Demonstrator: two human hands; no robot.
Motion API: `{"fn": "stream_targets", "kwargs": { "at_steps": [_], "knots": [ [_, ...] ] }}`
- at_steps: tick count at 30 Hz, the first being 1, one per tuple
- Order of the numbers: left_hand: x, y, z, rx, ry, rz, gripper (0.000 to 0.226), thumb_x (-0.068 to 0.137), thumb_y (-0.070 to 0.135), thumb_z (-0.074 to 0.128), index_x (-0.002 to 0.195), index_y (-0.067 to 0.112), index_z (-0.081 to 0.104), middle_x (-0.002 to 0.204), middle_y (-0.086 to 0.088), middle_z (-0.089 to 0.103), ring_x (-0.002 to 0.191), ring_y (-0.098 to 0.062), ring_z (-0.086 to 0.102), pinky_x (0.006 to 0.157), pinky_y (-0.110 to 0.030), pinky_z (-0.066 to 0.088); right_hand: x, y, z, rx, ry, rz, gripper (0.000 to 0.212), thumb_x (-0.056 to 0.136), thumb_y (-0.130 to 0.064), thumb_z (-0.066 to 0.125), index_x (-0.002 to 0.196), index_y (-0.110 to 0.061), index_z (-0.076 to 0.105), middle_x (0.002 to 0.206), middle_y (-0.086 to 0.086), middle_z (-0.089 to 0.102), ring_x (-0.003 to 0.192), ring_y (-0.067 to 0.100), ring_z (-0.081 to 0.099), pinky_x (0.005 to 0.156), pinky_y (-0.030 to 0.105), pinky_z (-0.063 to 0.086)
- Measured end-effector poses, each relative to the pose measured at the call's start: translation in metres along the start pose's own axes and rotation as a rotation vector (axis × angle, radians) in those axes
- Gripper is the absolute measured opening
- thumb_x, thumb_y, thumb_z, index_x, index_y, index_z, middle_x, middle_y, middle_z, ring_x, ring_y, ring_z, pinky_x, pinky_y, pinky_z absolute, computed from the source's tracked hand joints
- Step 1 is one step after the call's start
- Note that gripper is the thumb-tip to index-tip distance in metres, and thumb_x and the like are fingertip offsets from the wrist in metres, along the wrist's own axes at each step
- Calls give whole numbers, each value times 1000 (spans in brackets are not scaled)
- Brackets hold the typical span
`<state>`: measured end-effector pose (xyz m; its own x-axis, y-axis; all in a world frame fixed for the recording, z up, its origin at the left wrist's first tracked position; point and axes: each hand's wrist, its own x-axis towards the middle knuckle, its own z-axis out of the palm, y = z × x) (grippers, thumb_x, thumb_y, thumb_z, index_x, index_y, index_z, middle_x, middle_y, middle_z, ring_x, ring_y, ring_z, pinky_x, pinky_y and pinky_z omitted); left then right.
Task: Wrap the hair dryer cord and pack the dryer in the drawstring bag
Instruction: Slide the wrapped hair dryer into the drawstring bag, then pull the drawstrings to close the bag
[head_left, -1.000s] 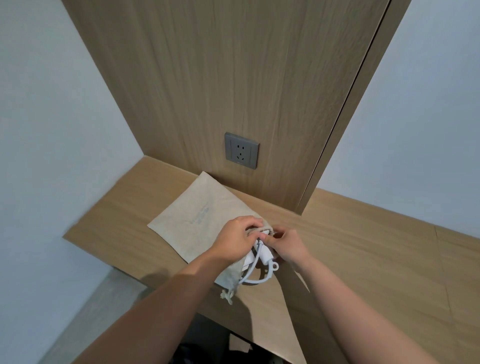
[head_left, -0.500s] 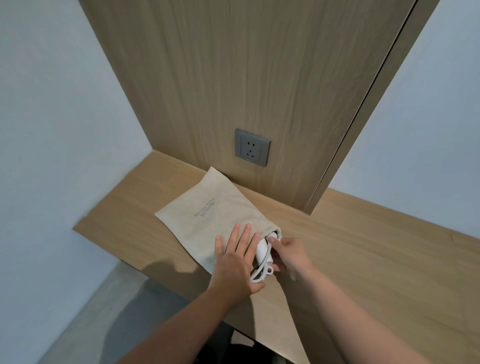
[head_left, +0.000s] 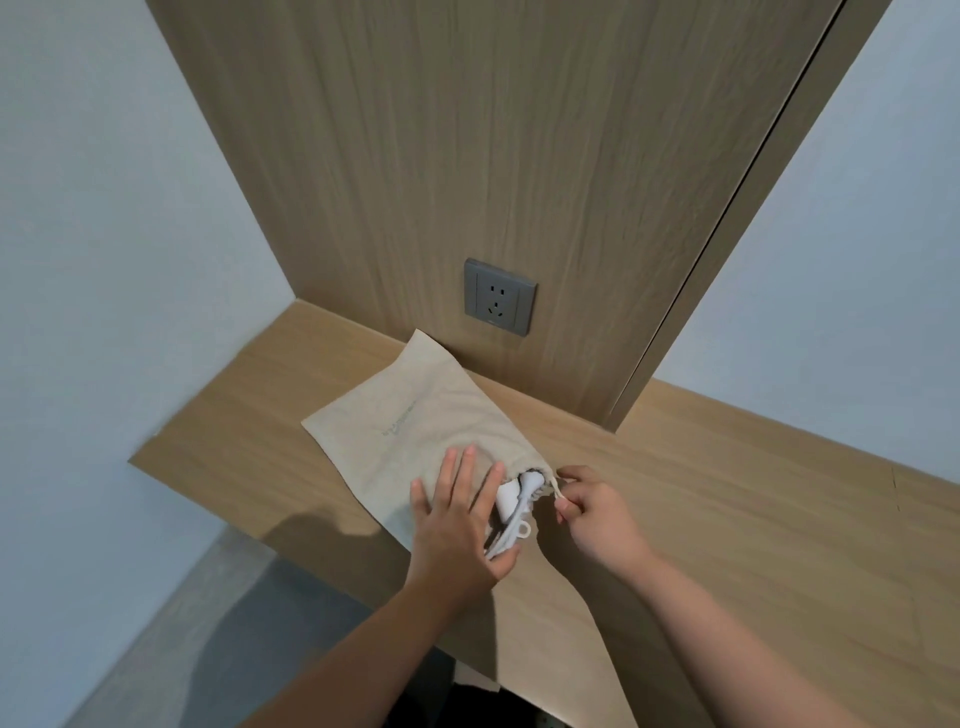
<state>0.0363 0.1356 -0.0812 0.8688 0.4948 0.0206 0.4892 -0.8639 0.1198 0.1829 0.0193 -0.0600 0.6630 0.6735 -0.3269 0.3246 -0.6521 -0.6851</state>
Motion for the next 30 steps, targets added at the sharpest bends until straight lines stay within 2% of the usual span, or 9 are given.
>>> {"fn": "stream_targets", "kwargs": {
  "at_steps": [4,8,10,12,15,17,19,25,30],
  "knots": [
    [9,-11,-3,31,15,-33,91,69,67,48,146,22,29,154,-13,26,141,-35,27,98,-62,38,0,12,-4,-59,-93,-72,46,87,-1,55,47,-25,50,137,5,53,131,19,45,96,17,33],
    [22,-24,-4,65,-21,-121,106,72,70,60,152,25,7,160,-11,14,145,-34,20,105,-60,32,-2,19,-5,-89,-171,-74,36,86,0,57,53,-12,61,113,9,66,111,26,59,92,27,45],
    [25,-30,-4,49,-47,-88,110,63,69,69,149,23,19,155,-13,31,140,-34,33,99,-59,39,-2,18,-7,-139,-180,-69,30,88,-7,58,59,-15,63,98,6,67,102,28,62,85,29,46],
    [24,-36,-3,36,-71,-50,115,52,69,76,146,23,26,149,-14,41,136,-34,41,95,-59,43,-2,13,-9,-246,-144,-89,10,89,-22,60,89,-17,69,108,5,66,109,27,59,89,31,46],
    [16,-43,-4,5,-92,-3,121,52,66,78,149,25,18,155,-11,29,143,-29,27,103,-60,38,-2,0,-7,-232,-58,-115,73,79,-41,71,140,-17,40,143,1,44,133,22,41,110,36,36],
    [7,-49,-3,-24,-93,33,112,69,59,70,151,30,1,159,-2,-4,146,-20,-8,114,-56,17,-1,-13,-2,-238,-60,-244,88,73,-46,74,145,-23,29,153,3,30,141,22,29,116,38,29],
    [-5,-56,-5,-112,-128,33,101,78,50,66,151,34,-2,155,4,-18,143,-16,-19,117,-53,7,2,-21,7,-304,-104,-346,89,73,-45,75,145,-26,26,157,4,21,144,23,21,117,39,25],
    [-25,-76,-7,-278,-85,36,89,72,34,80,146,17,34,157,-13,24,144,-30,24,114,-48,31,10,-27,27,-439,-211,-394,98,69,-48,77,147,-24,23,159,5,11,145,24,14,117,34,22],
    [-31,-74,-9,-278,-31,-6,54,61,26,86,107,8,63,122,-15,61,112,-33,59,87,-49,55,10,-14,31,-559,-259,-449,115,59,-55,80,149,-25,16,160,7,5,145,26,10,117,33,18]
  ]
}}
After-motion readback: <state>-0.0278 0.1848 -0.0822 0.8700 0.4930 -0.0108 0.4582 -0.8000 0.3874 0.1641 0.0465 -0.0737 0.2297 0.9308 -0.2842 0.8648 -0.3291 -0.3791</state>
